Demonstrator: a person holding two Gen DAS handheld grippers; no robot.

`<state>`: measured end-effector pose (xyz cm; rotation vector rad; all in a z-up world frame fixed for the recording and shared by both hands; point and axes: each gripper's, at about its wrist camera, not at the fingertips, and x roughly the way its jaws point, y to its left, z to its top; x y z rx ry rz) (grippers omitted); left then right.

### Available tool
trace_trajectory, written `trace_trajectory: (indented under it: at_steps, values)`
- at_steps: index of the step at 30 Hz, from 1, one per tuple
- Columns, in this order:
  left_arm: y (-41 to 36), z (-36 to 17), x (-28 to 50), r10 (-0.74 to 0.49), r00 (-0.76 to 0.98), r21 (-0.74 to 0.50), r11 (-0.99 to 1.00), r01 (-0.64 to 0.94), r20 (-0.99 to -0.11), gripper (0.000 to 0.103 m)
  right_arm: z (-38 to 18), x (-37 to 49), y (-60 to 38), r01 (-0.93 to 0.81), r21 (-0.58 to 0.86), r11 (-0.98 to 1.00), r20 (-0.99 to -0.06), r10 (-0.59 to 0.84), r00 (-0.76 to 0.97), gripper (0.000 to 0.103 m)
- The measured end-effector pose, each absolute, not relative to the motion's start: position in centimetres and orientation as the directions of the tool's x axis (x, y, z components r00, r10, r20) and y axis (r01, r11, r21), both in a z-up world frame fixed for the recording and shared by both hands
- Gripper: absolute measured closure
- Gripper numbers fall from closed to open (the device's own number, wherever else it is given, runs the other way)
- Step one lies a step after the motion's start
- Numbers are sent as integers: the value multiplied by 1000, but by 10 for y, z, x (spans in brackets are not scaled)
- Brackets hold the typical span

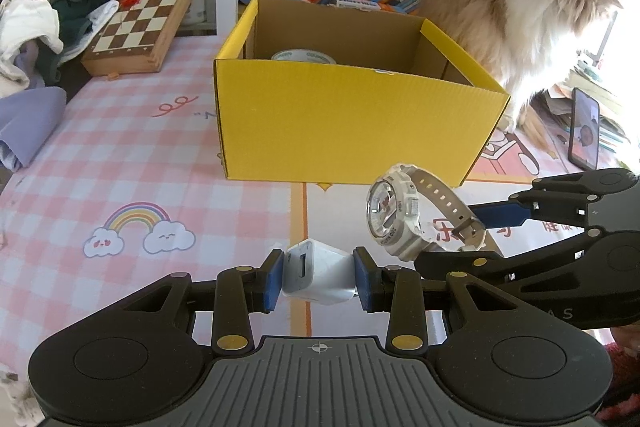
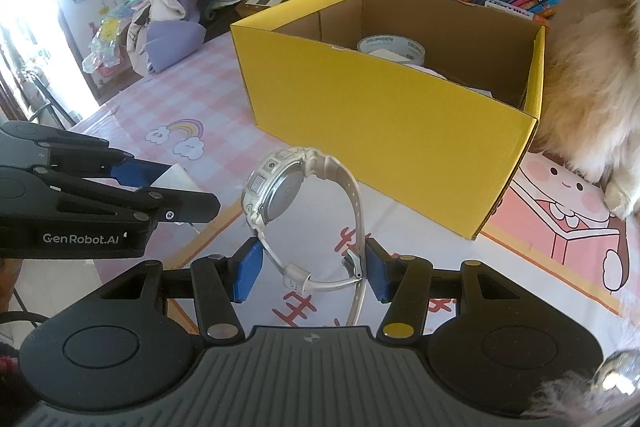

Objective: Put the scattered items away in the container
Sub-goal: 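Lift the plug with the left tool while the right tool lifts the watch toward the box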

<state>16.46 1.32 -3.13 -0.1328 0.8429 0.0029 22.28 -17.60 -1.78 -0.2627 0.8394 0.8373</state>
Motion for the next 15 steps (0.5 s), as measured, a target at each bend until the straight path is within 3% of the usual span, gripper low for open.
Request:
trace_trajectory:
  at_steps: [15]
  values:
    - [19,-30,157,-58,667,-131,990,-60,-742,68,-19,215,-168,-755,102,647,-751,548,368,51]
